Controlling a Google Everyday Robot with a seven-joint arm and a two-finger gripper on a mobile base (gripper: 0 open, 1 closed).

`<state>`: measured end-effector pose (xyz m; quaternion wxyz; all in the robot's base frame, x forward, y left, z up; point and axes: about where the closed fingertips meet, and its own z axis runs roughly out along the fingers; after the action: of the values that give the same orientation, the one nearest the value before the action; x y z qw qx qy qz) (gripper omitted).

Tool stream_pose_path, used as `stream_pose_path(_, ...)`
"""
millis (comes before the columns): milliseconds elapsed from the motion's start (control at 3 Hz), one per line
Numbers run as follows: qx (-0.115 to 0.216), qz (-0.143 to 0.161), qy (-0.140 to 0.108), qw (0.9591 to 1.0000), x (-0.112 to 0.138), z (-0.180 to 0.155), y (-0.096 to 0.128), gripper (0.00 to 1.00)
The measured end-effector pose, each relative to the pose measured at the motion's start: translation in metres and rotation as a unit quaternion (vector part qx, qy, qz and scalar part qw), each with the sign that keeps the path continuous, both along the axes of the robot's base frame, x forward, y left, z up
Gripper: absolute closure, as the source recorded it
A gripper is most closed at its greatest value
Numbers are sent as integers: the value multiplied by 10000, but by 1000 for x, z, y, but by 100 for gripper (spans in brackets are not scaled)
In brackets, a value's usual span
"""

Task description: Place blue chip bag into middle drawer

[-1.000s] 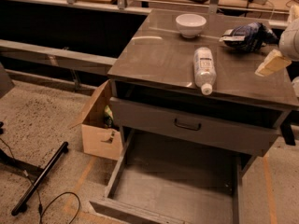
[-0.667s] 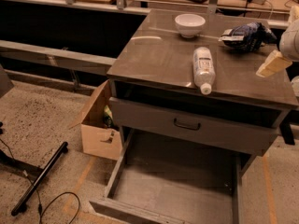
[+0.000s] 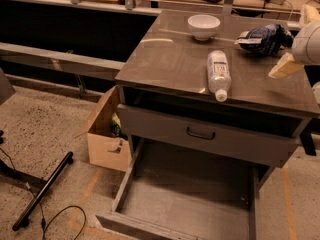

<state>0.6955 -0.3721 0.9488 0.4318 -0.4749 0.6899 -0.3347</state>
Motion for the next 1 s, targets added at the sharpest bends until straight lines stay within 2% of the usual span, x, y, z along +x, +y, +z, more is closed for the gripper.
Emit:
stream_pose_path(333, -256, 204, -380, 9987, 33, -3, -3, 0)
stream_pose_path(667, -332, 333, -740, 9962, 64, -1, -4, 0)
stream_pose_path(1000, -355, 415, -919, 9943, 81, 0, -1, 0)
